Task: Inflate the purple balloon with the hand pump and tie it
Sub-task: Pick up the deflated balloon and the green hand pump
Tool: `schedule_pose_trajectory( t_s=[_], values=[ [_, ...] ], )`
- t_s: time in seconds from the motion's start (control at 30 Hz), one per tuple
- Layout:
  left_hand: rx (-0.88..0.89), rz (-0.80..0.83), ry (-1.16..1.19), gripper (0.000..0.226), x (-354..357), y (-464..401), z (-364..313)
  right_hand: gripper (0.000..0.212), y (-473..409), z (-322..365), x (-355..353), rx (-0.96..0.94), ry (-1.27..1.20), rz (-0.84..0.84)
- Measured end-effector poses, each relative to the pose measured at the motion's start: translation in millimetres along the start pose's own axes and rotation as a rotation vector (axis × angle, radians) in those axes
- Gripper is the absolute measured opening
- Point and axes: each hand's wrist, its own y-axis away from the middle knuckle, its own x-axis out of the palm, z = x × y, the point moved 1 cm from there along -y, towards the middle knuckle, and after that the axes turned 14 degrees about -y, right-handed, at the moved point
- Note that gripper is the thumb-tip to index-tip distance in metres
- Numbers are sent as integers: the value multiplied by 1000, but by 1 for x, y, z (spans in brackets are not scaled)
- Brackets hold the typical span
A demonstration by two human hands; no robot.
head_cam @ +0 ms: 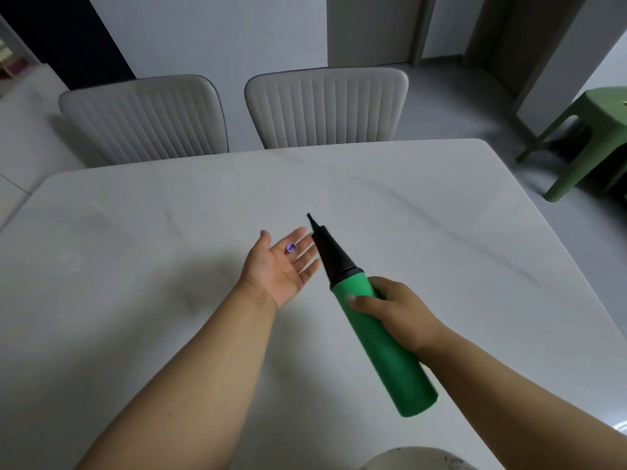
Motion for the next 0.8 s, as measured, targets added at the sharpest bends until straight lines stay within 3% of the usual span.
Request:
schedule_pose_trajectory(
  t_s=[0.23, 0.5, 0.8],
  values=[
    [89, 50, -36, 74, -2, -2, -23, 24, 13, -1, 18, 150, -281, 199],
    [92, 103, -159, 76, 2, 0, -18, 30, 11, 1, 18, 224, -345, 233],
    [122, 38, -348, 70, 1, -6, -14, 38, 10, 5, 21, 344, -413, 229]
  ],
)
